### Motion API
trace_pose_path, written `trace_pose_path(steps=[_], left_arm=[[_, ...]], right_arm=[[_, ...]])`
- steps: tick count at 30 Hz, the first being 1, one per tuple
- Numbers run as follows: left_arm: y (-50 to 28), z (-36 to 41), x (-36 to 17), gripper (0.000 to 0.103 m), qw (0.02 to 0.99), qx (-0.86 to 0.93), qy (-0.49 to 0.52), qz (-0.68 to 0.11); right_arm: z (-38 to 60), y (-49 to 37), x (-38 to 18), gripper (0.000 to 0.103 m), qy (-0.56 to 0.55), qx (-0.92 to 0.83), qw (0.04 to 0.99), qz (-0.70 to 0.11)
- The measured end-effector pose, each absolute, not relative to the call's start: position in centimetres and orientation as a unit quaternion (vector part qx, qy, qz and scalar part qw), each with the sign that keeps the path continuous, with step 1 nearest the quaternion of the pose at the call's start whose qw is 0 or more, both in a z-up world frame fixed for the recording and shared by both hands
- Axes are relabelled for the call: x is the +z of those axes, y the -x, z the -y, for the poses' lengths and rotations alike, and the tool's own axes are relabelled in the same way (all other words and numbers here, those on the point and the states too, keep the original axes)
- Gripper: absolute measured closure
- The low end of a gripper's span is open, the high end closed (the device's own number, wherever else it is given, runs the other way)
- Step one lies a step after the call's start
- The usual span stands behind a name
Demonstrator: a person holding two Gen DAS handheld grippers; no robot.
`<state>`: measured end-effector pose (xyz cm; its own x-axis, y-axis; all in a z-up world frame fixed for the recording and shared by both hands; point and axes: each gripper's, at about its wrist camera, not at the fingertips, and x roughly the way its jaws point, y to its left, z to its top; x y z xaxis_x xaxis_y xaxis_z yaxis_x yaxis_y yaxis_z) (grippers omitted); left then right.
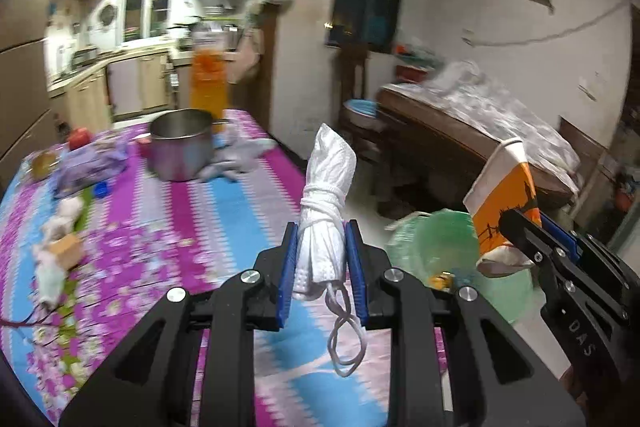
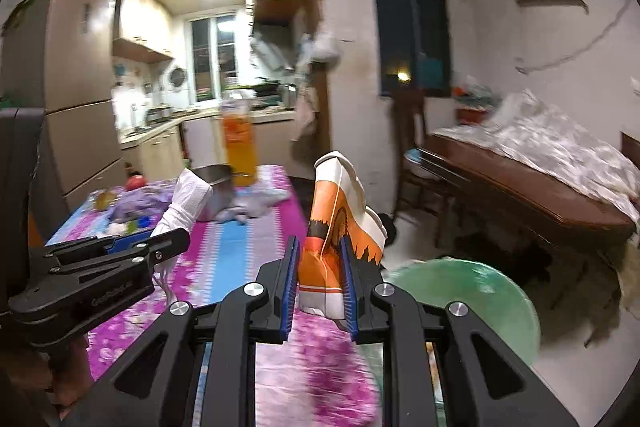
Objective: Collect trash
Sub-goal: 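Carry cable bundle and paper cup over the green bin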
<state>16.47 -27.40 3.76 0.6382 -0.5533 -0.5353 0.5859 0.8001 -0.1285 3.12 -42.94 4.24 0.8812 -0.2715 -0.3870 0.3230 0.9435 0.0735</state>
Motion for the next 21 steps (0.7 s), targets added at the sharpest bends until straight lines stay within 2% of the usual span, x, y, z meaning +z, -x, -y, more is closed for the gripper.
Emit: trace_pose_path(steps=[12,21], left_arm=[[-16.9,40.7,1.1,0.080,0.841,-0.402,-0.081,-0.352],[-17.1,47.0,-2.0,0.080,0.801,-0.417,-0.147,-0.403]], right_arm=[[57.0,-2.0,2.2,0.082,-0.155,-0.212,0.927,-0.266],[64.1,-4.6,-1.7,0.082,-0.222,-0.205,0.885,-0.353]])
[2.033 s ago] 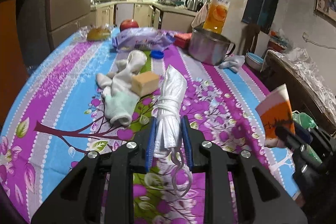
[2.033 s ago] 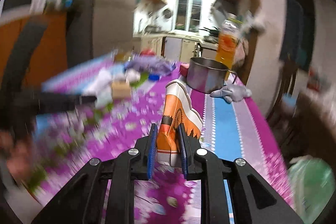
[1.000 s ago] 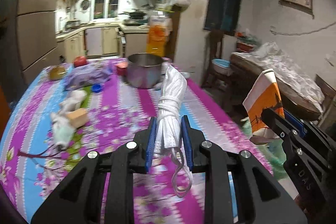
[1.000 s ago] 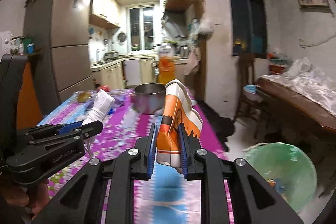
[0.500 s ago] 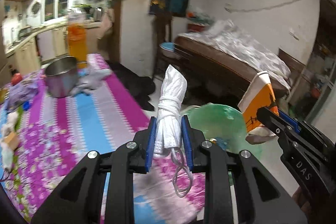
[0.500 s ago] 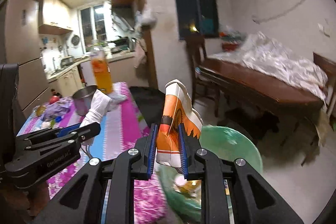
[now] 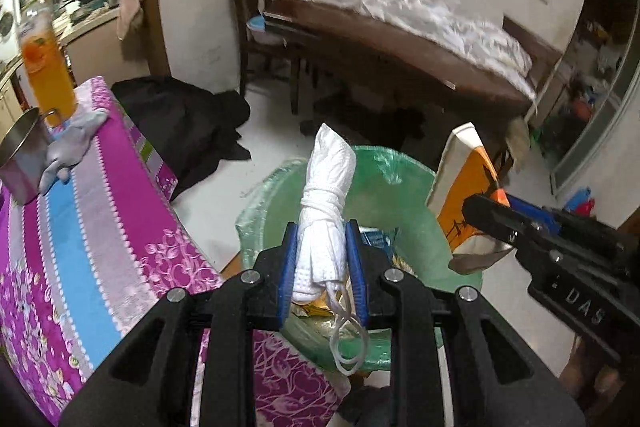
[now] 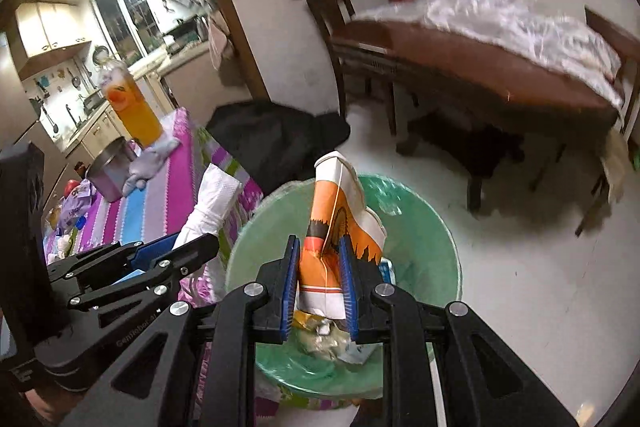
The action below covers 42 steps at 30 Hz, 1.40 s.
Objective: Collect trash
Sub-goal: 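Carry cable bundle and paper cup over the green bin, then open both tools to drop cable bundle and cup into the bin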
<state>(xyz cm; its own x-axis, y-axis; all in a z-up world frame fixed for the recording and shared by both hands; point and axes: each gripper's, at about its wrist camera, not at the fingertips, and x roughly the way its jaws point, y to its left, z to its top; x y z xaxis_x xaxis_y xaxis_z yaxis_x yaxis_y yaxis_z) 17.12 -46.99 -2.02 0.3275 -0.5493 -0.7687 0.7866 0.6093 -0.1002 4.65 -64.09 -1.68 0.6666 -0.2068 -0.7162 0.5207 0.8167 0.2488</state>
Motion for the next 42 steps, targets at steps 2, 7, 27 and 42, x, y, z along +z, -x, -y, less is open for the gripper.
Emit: trace_pose_path(steps=[2,7,27,42], left_arm=[[-17.3,48.0,-2.7,0.080,0.795,-0.414,-0.163,-0.413],[-18.4,49.3,-4.0,0.080,0.788,-0.399,-0.181,-0.433],[-19.5,51.4,-4.3,0.079,0.781,-0.393,-0.180,-0.451],[-20.5,50.7,-4.4,0.041,0.791,-0.376,-0.174,-0.450]], right_arm=[[65.1,-5.0,-2.3,0.082,-0.231,-0.205,0.878,-0.366],[66.5,-5.4,-3.9,0.082,-0.255,-0.194,0.861,-0.395],[66.8,-6.1,-6.2,0.082,-0.284,-0.180,0.843,-0.421],[67.1,-5.7,-6.8,0.069,-0.282,-0.187,0.842,-0.420]])
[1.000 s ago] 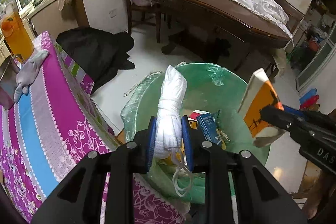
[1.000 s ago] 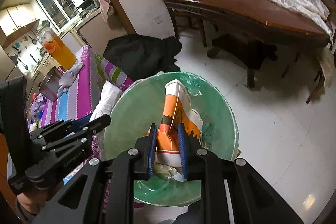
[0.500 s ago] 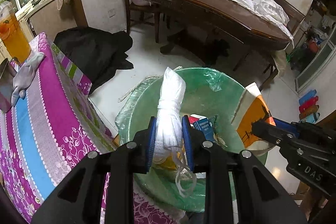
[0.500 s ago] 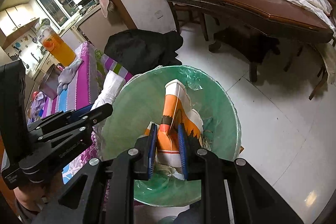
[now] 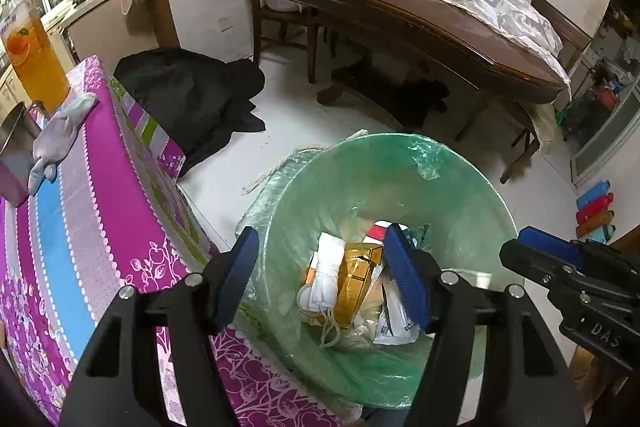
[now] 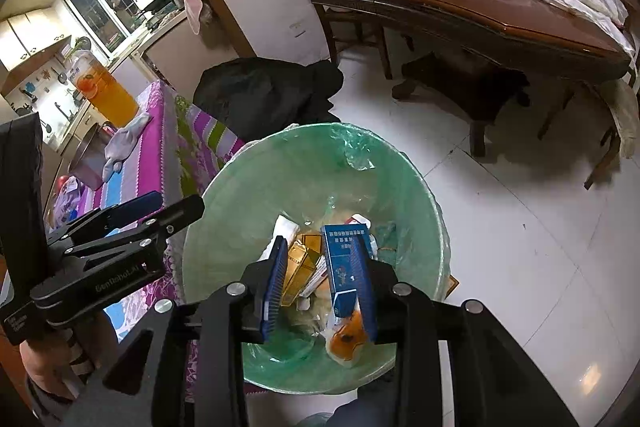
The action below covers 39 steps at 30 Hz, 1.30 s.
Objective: Collect trash
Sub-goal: 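Open both tools to drop cable bundle and cup into the bin, then move both open tools back over the table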
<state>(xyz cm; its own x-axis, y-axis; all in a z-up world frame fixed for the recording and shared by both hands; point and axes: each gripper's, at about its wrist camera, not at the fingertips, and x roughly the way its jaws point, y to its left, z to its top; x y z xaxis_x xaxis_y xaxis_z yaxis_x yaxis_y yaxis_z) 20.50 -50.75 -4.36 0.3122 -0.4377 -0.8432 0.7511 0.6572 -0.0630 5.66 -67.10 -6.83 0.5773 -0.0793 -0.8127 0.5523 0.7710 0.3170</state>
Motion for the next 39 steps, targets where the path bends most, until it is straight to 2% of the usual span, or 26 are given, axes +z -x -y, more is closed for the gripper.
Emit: trace_pose_path(steps=[6,9,12,13,14,17,21,27,39], left_arm=[[-20.2,50.5,-4.3,0.040,0.791,-0.376,-0.175,-0.449],[-20.1,50.1,-4.4,0.040,0.792,-0.376,-0.176,-0.447],[-20.1,49.2,-4.3,0.040,0.794,-0.374,-0.177,-0.446],[-20.1,48.6,-4.4,0.040,0.795,-0.373,-0.177,-0.445],[-20.2,47.9,-4.4,0.040,0.796,-0.372,-0.175,-0.444],[-20.6,45.3,-4.3,0.040,0.802,-0.368,-0.167,-0.440],[-21.3,40.8,-3.8,0.038,0.814,-0.357,-0.149,-0.433],[-23.9,30.3,-2.7,0.034,0.849,-0.307,-0.119,-0.413],[-32.4,0.3,-3.4,0.032,0.902,-0.022,0.006,-0.431]], right_arm=[[66.9,-5.4,-6.8,0.069,-0.282,-0.186,0.843,-0.418],[66.8,-5.2,-6.5,0.062,-0.280,-0.184,0.847,-0.413],[65.4,-4.5,-5.4,0.044,-0.260,-0.184,0.863,-0.391],[64.7,-4.3,-4.9,0.033,-0.248,-0.186,0.871,-0.382],[63.6,-3.8,-4.2,0.026,-0.233,-0.189,0.881,-0.366],[60.7,-2.7,-2.7,0.021,-0.204,-0.188,0.906,-0.321],[56.5,-2.4,-1.4,0.018,-0.182,-0.165,0.929,-0.278],[49.5,-5.1,-0.8,0.016,-0.151,-0.078,0.948,-0.270],[38.3,-12.9,-2.7,0.015,-0.121,0.065,0.940,-0.313]])
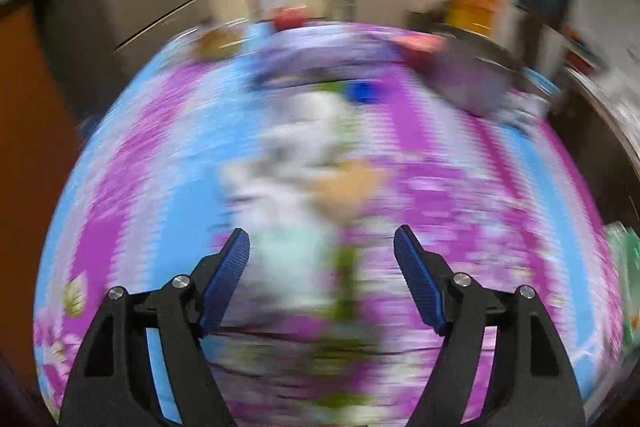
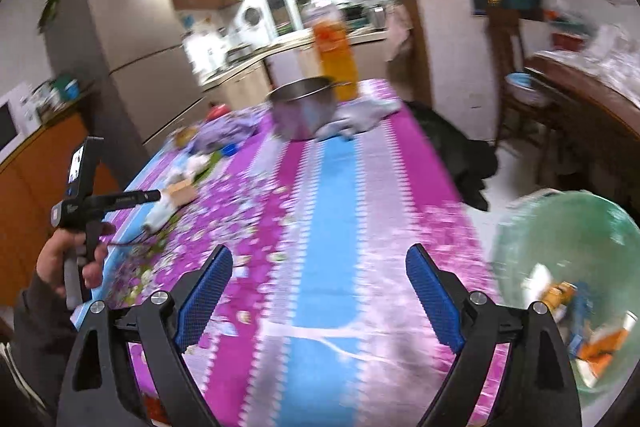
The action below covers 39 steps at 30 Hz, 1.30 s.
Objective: Collect trash
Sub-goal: 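Move both open tools back over the table, then grasp the white glove with the left tool while the right tool grasps the tan sponge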
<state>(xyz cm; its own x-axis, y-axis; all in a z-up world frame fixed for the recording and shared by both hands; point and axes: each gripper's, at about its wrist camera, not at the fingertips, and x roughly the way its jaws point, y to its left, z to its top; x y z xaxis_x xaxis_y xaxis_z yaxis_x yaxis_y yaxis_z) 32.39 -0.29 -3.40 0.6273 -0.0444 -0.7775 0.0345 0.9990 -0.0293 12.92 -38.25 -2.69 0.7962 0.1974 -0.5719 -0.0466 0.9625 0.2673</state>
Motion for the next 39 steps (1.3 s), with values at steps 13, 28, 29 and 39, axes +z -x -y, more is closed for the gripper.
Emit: trace_pose_path(steps=[13,28,29,39], left_arm=[[-41.4,-11.1,-7.0,0.040,0.852,-0.101,0.110,-0.501],[-41.7,-6.8,-6.8,0.079,0.853,-0.092,0.096,-0.505],[-41.5,-6.5,-7.0,0.081,0.853,-0.091,0.090,-0.506],[-39.1,-9.7,-4.4,0.099,0.879,-0.074,0.132,-0.451]], right_arm=[[28.6,-19.0,-4.6,0.015,-0.090,0.161,0.920,-0.345],[25.6,-21.2,-5.7,0.015,-0.080,0.182,0.912,-0.360],[25.5,-21.3,-5.6,0.015,-0.078,0.183,0.912,-0.359],[24.2,-22.8,-6.0,0.027,-0.075,0.205,0.905,-0.364]])
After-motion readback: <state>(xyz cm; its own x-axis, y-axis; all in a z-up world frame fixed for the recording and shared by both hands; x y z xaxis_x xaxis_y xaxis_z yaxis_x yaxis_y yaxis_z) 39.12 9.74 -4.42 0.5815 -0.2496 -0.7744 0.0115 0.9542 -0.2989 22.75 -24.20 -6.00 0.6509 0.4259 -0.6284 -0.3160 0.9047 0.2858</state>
